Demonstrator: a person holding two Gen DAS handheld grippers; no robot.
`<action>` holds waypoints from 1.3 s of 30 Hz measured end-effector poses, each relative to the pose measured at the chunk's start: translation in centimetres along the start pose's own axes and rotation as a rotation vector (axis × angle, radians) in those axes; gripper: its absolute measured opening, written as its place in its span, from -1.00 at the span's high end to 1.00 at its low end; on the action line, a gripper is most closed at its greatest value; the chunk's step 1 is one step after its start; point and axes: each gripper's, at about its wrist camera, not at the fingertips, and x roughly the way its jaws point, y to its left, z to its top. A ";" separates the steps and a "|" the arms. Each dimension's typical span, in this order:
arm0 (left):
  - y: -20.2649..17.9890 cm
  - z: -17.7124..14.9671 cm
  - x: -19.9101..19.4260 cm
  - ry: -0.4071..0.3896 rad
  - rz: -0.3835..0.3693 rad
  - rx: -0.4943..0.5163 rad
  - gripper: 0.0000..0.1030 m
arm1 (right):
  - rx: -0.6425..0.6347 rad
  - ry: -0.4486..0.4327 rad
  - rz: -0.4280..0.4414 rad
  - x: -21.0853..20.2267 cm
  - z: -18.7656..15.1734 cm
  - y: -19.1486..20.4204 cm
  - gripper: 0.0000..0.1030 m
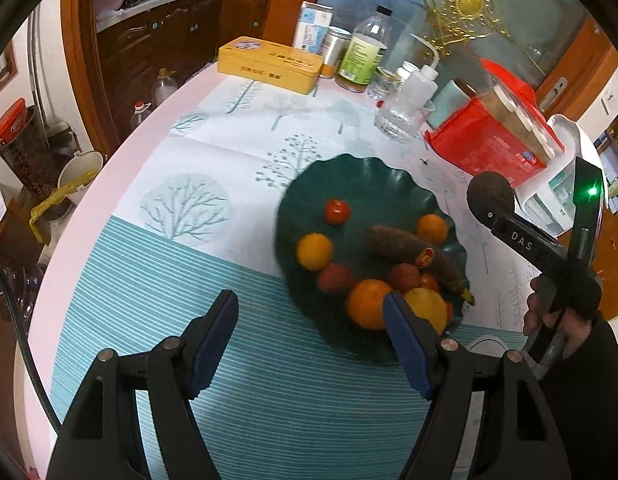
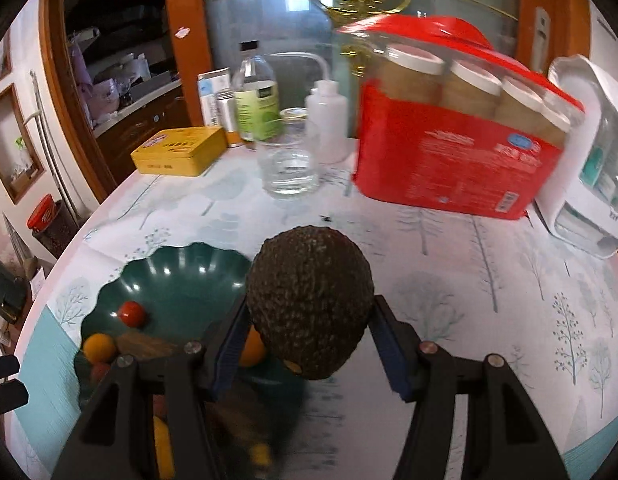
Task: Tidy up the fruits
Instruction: 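Carry the avocado onto the green plate and open the right tool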
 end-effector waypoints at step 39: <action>1.3 -1.7 -4.5 -0.068 0.043 0.016 -0.51 | -0.063 0.078 0.042 -3.4 -4.2 6.8 -0.24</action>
